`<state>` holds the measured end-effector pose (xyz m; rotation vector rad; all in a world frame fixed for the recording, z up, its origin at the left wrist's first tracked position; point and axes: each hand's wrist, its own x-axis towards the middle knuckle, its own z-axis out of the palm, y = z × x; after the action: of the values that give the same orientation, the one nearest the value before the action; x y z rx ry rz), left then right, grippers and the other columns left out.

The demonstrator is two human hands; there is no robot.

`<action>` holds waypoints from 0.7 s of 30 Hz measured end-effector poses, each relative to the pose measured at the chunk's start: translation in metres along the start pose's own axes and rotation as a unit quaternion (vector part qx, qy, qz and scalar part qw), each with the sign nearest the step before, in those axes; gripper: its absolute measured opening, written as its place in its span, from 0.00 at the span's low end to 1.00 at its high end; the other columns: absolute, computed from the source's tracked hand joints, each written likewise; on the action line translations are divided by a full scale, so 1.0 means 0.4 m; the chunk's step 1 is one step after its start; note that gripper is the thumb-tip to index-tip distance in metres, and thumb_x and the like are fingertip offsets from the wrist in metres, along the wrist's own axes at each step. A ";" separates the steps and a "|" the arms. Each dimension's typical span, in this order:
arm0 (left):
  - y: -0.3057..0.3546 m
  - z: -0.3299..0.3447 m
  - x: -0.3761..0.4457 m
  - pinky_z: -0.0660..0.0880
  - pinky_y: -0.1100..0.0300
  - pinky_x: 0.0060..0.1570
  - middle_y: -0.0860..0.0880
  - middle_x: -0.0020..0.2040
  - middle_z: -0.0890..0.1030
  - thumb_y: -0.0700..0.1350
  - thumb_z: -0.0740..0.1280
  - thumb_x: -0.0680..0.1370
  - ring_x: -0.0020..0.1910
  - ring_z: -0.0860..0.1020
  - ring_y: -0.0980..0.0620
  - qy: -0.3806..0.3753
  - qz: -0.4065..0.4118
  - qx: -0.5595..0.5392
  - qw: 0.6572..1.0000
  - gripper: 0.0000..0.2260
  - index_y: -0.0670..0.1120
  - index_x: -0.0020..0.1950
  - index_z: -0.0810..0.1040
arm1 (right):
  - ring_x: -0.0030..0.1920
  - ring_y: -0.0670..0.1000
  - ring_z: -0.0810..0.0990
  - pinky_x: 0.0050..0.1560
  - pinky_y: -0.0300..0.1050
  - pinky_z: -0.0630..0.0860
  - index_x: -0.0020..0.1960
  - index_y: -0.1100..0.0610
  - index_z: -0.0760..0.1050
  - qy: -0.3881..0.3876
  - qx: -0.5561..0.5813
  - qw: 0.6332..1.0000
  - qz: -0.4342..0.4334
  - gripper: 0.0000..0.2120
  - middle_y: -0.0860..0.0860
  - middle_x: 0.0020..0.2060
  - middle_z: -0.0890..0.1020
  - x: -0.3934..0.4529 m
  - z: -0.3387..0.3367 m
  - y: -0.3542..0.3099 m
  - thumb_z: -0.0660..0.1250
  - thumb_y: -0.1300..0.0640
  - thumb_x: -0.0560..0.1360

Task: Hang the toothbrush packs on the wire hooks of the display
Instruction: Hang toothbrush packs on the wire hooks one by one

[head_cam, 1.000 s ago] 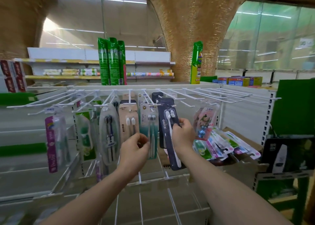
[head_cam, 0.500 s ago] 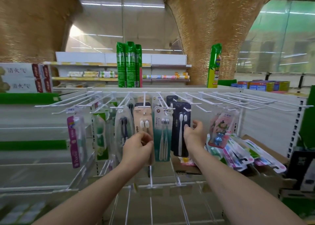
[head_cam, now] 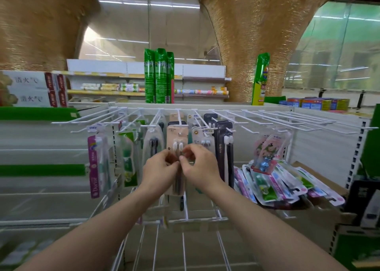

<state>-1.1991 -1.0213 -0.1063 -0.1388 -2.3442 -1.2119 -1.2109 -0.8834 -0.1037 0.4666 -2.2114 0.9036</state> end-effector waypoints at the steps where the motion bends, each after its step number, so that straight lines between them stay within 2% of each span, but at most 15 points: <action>1: -0.006 -0.012 -0.002 0.81 0.49 0.49 0.55 0.40 0.83 0.47 0.70 0.76 0.42 0.81 0.53 0.004 0.003 0.000 1.000 0.01 0.53 0.45 0.81 | 0.44 0.50 0.78 0.47 0.48 0.77 0.48 0.52 0.78 -0.009 0.001 1.000 -0.005 0.07 0.47 0.42 0.80 0.000 0.013 -0.014 0.67 0.50 0.73; 5: -0.042 -0.075 -0.008 0.81 0.50 0.49 0.54 0.41 0.83 0.47 0.69 0.75 0.43 0.81 0.52 0.011 -0.007 0.015 1.000 0.02 0.53 0.46 0.81 | 0.45 0.49 0.79 0.48 0.45 0.76 0.53 0.52 0.79 -0.025 0.007 1.000 -0.005 0.08 0.47 0.44 0.81 -0.003 0.068 -0.070 0.70 0.52 0.75; 8: -0.082 -0.132 -0.006 0.79 0.53 0.48 0.53 0.41 0.83 0.46 0.70 0.75 0.45 0.82 0.50 0.015 -0.026 0.028 0.999 0.01 0.52 0.44 0.80 | 0.46 0.51 0.80 0.50 0.48 0.78 0.53 0.53 0.80 -0.032 0.017 0.999 0.008 0.08 0.48 0.45 0.82 -0.006 0.118 -0.115 0.70 0.53 0.74; 11: -0.131 -0.192 -0.005 0.77 0.56 0.50 0.51 0.45 0.85 0.44 0.70 0.76 0.48 0.82 0.49 0.033 -0.037 0.043 0.998 0.04 0.49 0.49 0.83 | 0.46 0.50 0.80 0.51 0.50 0.79 0.54 0.54 0.80 -0.034 0.026 0.999 0.017 0.09 0.48 0.44 0.81 -0.010 0.171 -0.160 0.71 0.54 0.75; 13: -0.164 -0.233 -0.006 0.78 0.55 0.52 0.51 0.47 0.85 0.43 0.70 0.75 0.49 0.82 0.49 0.041 -0.049 0.042 0.997 0.05 0.49 0.50 0.83 | 0.46 0.50 0.80 0.52 0.51 0.79 0.54 0.54 0.79 -0.040 0.041 0.998 0.030 0.08 0.48 0.44 0.81 -0.009 0.201 -0.189 0.71 0.54 0.75; 16: -0.209 -0.292 -0.004 0.79 0.52 0.55 0.52 0.47 0.84 0.43 0.71 0.76 0.50 0.82 0.49 0.053 -0.054 0.045 0.996 0.04 0.51 0.49 0.81 | 0.50 0.49 0.80 0.56 0.51 0.79 0.59 0.53 0.78 -0.057 0.066 0.994 0.072 0.12 0.48 0.48 0.81 -0.004 0.239 -0.231 0.71 0.53 0.77; 19: -0.246 -0.340 -0.001 0.79 0.53 0.54 0.52 0.46 0.83 0.42 0.70 0.77 0.49 0.81 0.48 0.062 -0.053 0.039 0.996 0.04 0.51 0.47 0.80 | 0.51 0.50 0.80 0.57 0.52 0.79 0.60 0.52 0.78 -0.064 0.076 0.990 0.102 0.13 0.47 0.49 0.81 -0.004 0.278 -0.258 0.71 0.53 0.77; 21: -0.269 -0.363 0.003 0.81 0.50 0.52 0.53 0.44 0.82 0.42 0.70 0.77 0.47 0.83 0.46 0.059 -0.059 0.021 0.996 0.05 0.52 0.45 0.79 | 0.50 0.49 0.80 0.57 0.52 0.80 0.59 0.52 0.78 -0.067 0.080 0.988 0.114 0.12 0.45 0.47 0.80 -0.010 0.299 -0.272 0.71 0.53 0.77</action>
<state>-1.1782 -1.2006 -0.1152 0.0845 -2.3002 -1.1909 -1.2040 -1.0445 -0.1176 0.3615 -2.3592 1.2081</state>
